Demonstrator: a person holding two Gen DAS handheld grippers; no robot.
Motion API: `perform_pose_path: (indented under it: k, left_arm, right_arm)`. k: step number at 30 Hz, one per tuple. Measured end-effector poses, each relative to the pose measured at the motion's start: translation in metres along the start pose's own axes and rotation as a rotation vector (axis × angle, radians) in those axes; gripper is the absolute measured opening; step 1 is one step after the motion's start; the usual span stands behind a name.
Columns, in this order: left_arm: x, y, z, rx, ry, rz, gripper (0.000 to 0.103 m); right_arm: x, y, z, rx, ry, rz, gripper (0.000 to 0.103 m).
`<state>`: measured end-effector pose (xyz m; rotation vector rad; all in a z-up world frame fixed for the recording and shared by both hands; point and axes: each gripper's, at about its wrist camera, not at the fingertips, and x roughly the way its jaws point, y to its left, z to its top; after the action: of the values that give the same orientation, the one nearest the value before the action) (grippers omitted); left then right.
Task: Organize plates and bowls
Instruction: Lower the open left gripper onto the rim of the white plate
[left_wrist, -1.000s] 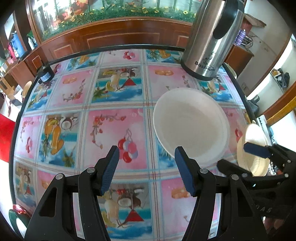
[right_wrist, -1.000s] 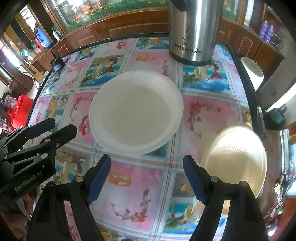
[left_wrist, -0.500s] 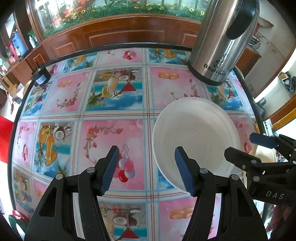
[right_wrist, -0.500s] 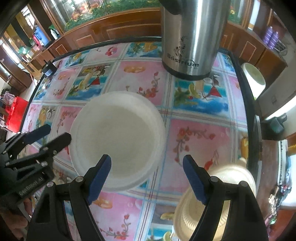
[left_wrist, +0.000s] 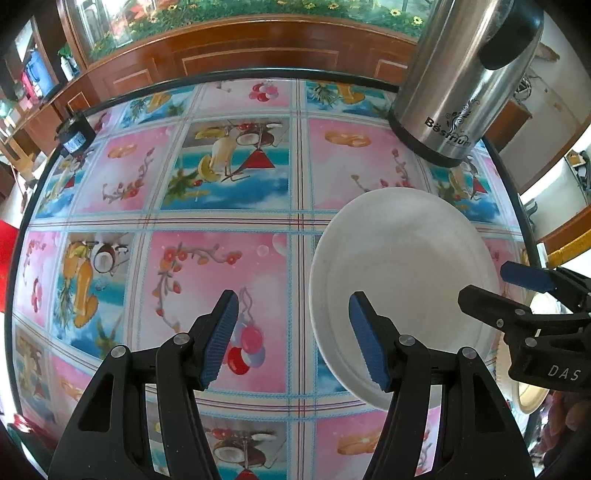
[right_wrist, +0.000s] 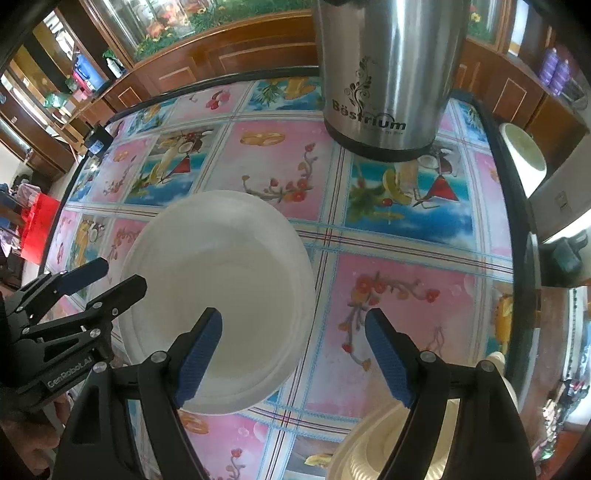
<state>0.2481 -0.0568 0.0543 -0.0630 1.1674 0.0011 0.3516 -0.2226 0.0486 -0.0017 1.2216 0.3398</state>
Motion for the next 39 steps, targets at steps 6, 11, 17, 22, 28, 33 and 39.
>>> perform_pose_path:
  k: [6,11,17,22,28,33,39]
  left_arm:
    - [0.004,-0.002,0.001,-0.014,-0.002,-0.002,0.063]
    - [0.009,-0.001,0.003,-0.029,0.010,-0.003,0.063]
    - [0.014,-0.005,0.003,-0.028,0.029,-0.001,0.063]
    - [0.015,-0.007,0.003,-0.029,0.032,-0.007,0.063]
    - [0.017,-0.008,0.002,-0.017,0.033,-0.006,0.061]
    - [0.016,-0.013,0.001,0.028,0.020,0.029,0.032]
    - [0.014,-0.012,-0.006,0.050,0.032,0.016,0.027]
  right_arm:
    - [0.003,-0.006,0.002,0.002,0.007,0.014,0.079]
    - [0.006,-0.008,0.003,-0.006,0.018,0.015,0.078]
    - [0.007,-0.007,0.004,-0.023,0.028,0.021,0.065]
    - [0.007,-0.005,0.004,-0.038,0.031,0.016,0.045]
    - [0.006,-0.004,0.003,-0.057,0.032,0.009,0.017]
    - [0.006,-0.004,-0.002,-0.059,0.027,0.021,0.012]
    - [0.003,-0.002,-0.009,-0.044,0.022,0.031,0.012]
